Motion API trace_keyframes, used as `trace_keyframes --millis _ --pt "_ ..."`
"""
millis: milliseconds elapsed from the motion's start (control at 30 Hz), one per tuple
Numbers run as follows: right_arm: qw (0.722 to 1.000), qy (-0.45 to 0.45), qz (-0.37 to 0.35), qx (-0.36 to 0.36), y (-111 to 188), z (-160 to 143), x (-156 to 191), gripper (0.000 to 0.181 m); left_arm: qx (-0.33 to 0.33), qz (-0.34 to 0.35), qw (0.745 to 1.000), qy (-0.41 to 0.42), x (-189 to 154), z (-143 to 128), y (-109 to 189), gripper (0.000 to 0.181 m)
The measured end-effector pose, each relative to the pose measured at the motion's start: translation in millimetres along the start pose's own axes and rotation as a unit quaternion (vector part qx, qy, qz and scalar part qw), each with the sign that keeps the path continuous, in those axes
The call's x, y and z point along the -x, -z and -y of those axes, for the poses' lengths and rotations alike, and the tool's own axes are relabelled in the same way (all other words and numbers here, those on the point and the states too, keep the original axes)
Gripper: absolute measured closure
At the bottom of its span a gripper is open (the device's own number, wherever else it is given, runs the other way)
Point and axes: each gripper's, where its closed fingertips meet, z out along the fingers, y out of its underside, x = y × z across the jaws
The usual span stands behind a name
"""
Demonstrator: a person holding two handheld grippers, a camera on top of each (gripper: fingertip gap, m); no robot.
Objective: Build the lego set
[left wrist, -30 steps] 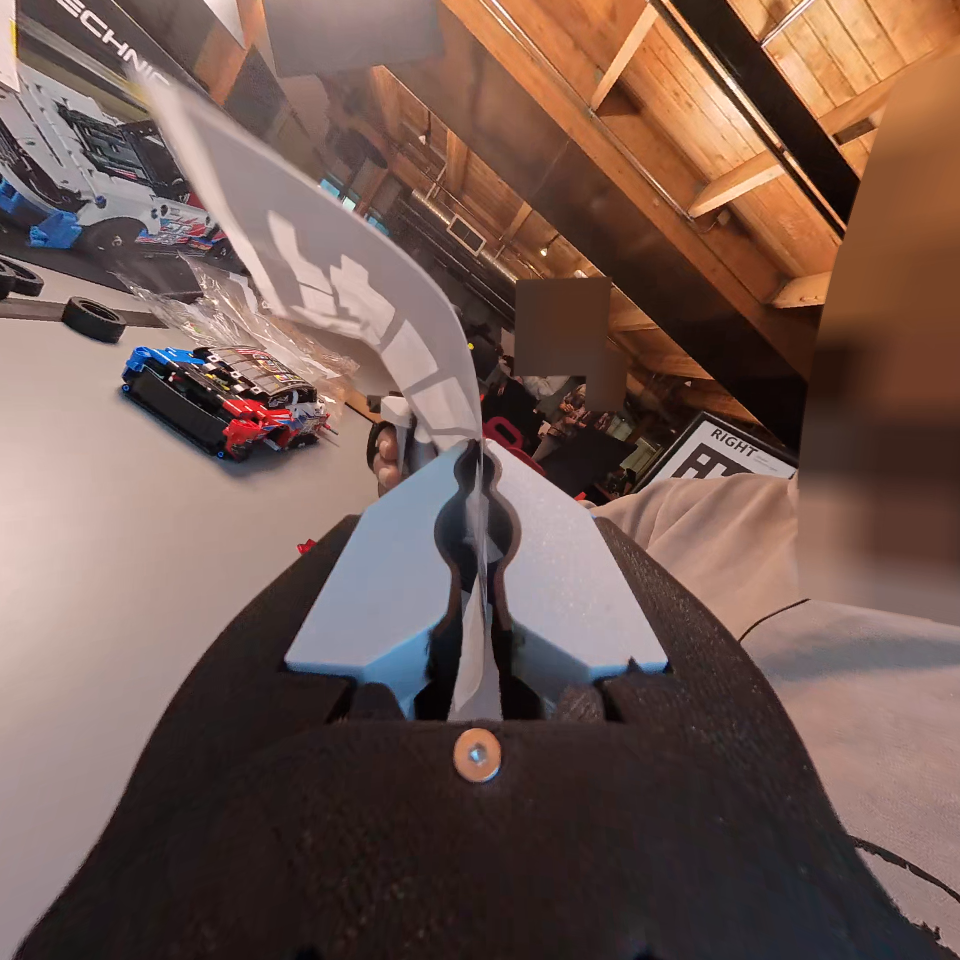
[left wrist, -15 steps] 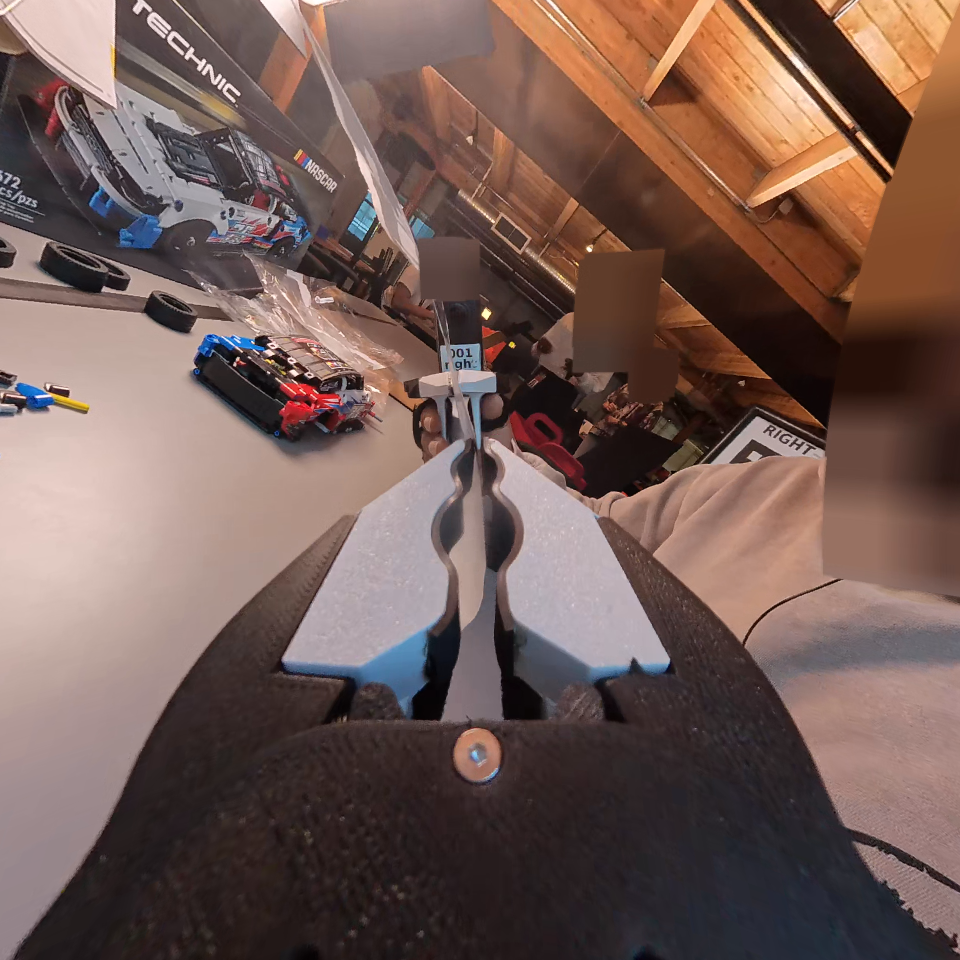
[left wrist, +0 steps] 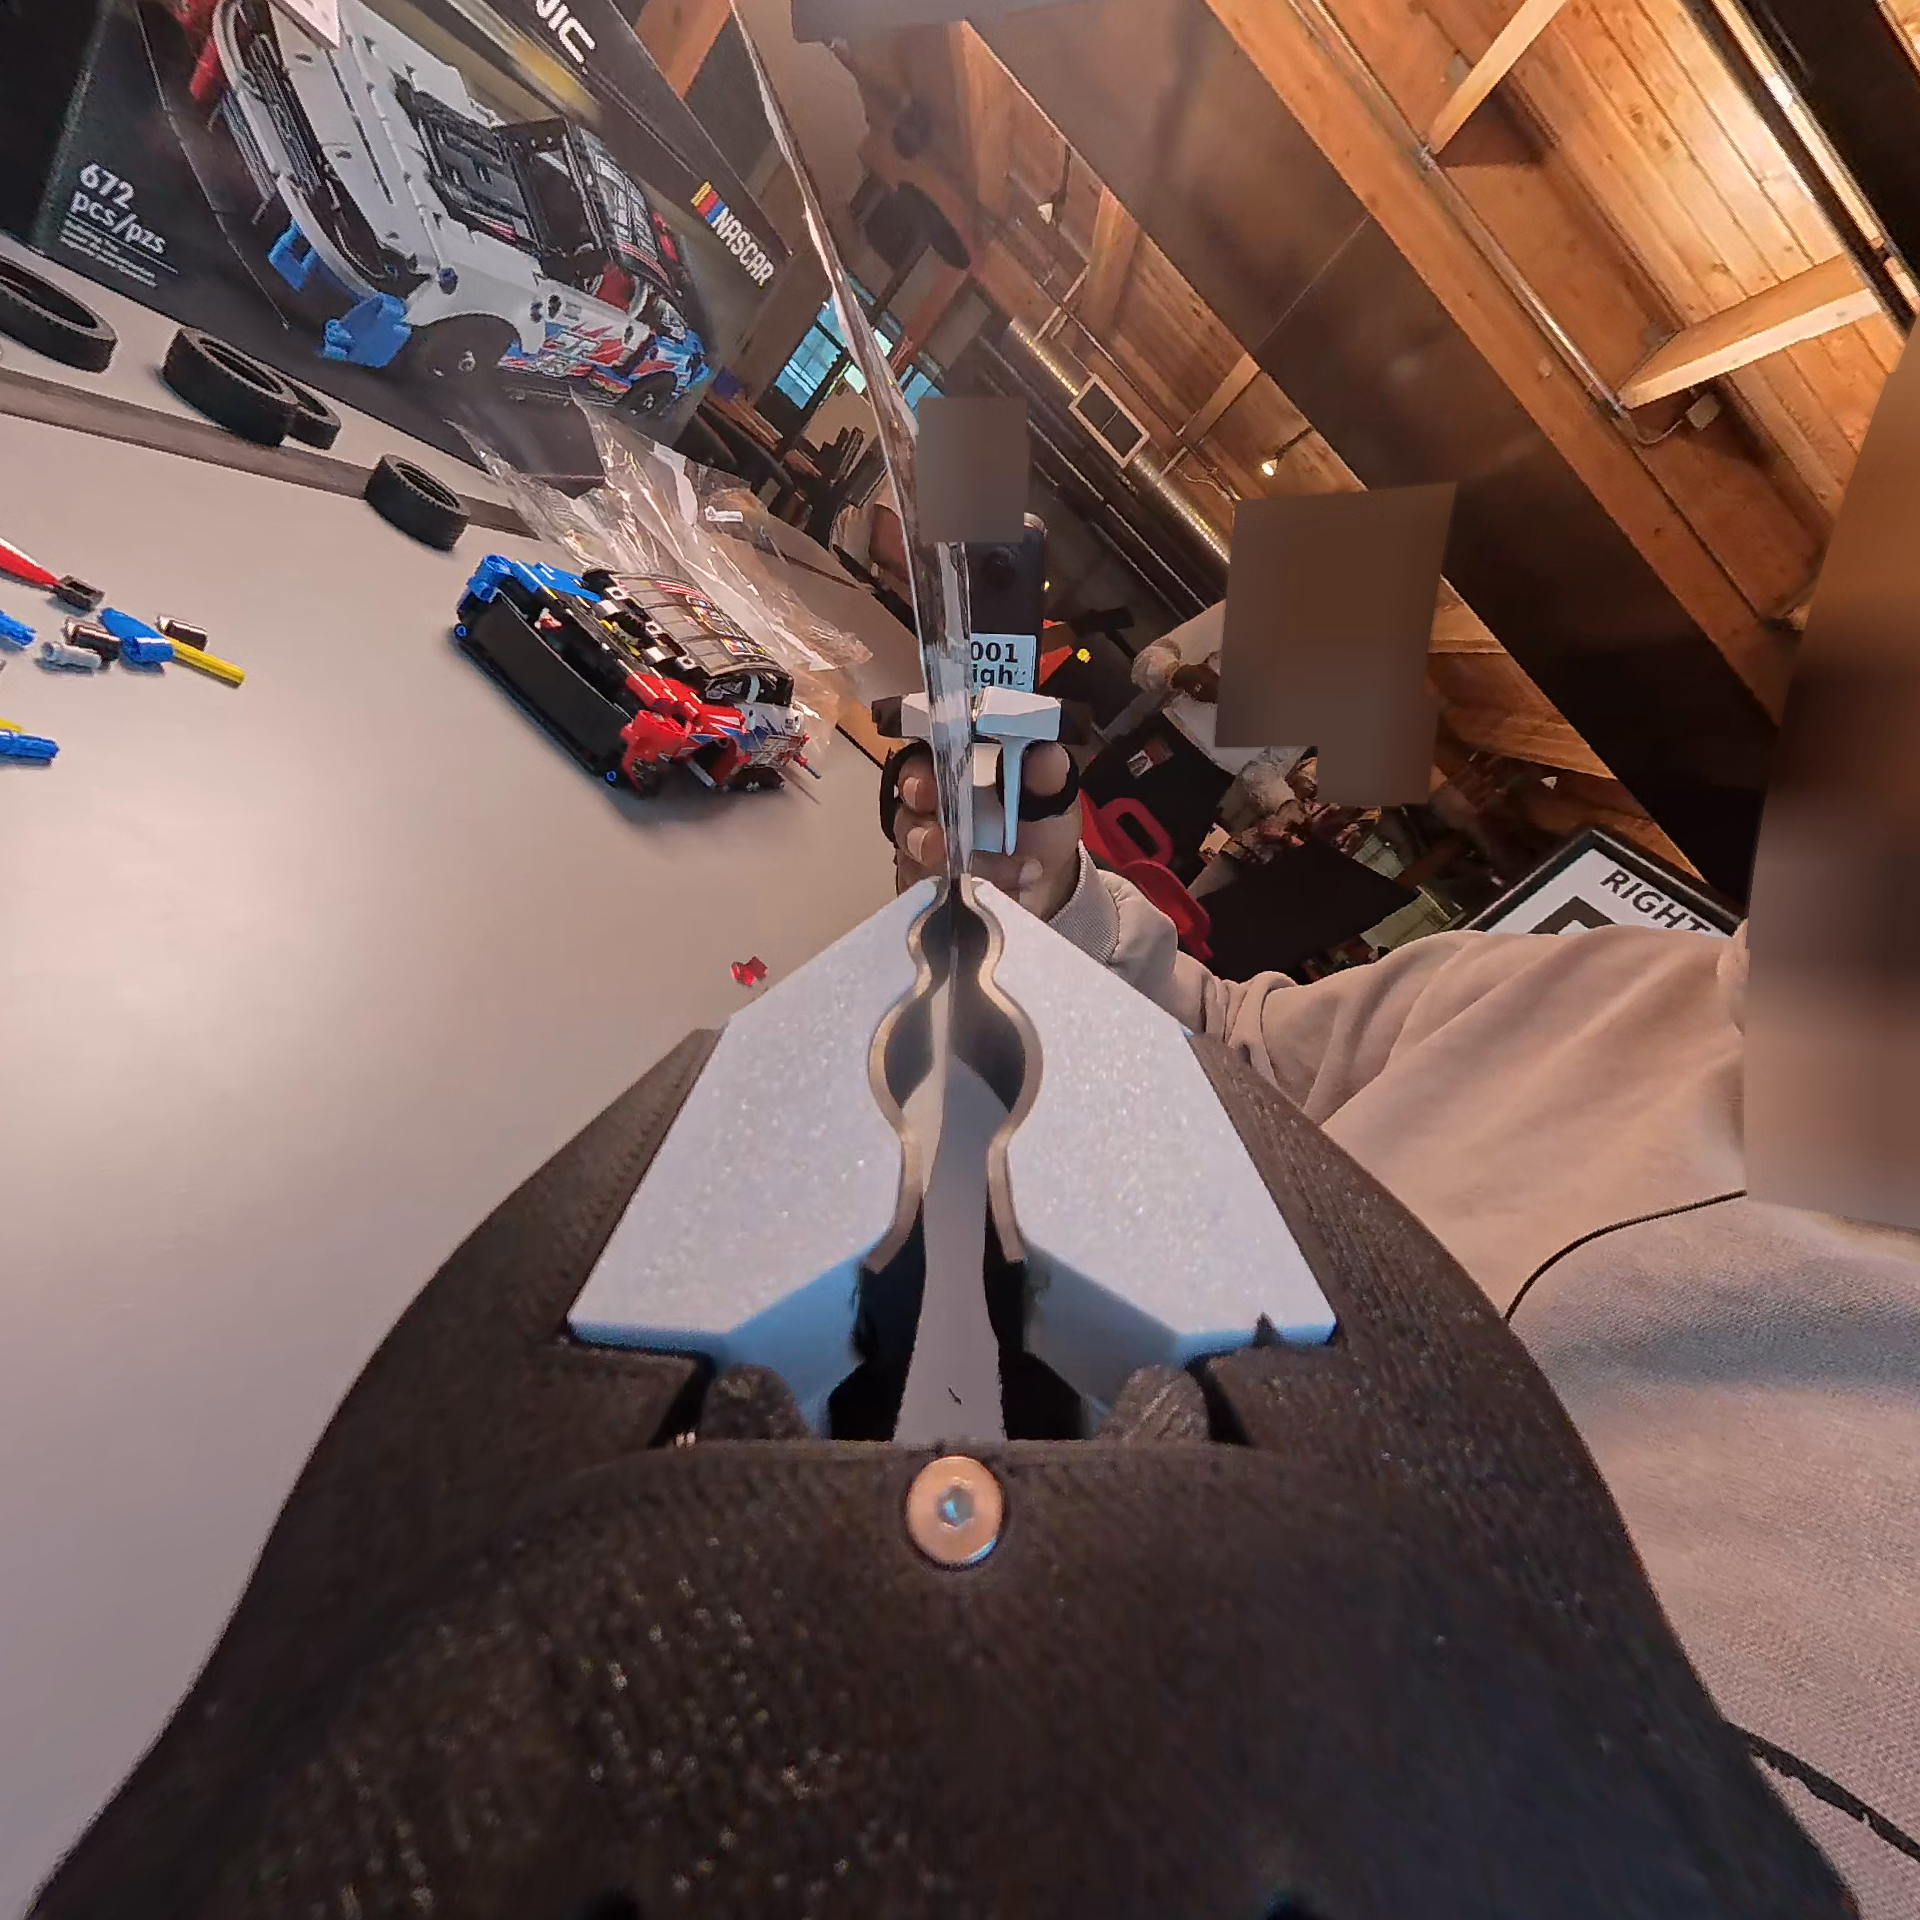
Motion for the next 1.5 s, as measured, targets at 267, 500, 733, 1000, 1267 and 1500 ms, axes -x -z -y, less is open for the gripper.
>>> trace_keyframes --millis 267,500,733,1000,1267,1500 --pt "0.999 -0.051 0.001 -0.009 1.1 -0.7 -6.6 0.181 0.005 -0.007 1.000 -0.010 -3.9 -3.7 -1.0 0.181" --pt "0.997 -0.069 -0.002 -0.015 2.4 -1.0 -10.2 0.181 0.008 -0.006 1.000 -0.006 -0.5 -6.6 -0.8 0.178" --pt "0.998 -0.064 -0.001 0.000 -3.4 -8.9 -7.3 0.181 0.012 -0.005 1.000 -0.005 2.1 -10.4 -3.2 0.177" --pt "0.999 -0.051 -0.008 0.012 -7.8 -15.2 -7.3 0.181 0.011 0.013 1.000 -0.010 8.5 -9.4 -1.5 0.181" --pt "0.999 -0.003 -0.027 -0.021 -1.8 -0.9 -6.9 0.181 0.009 0.016 1.000 0.010 13.8 -10.1 0.9 0.181" --pt "0.999 -0.009 -0.024 -0.026 -1.1 0.1 -6.0 0.181 0.009 0.013 1.000 0.020 13.9 -11.6 -0.3 0.181"
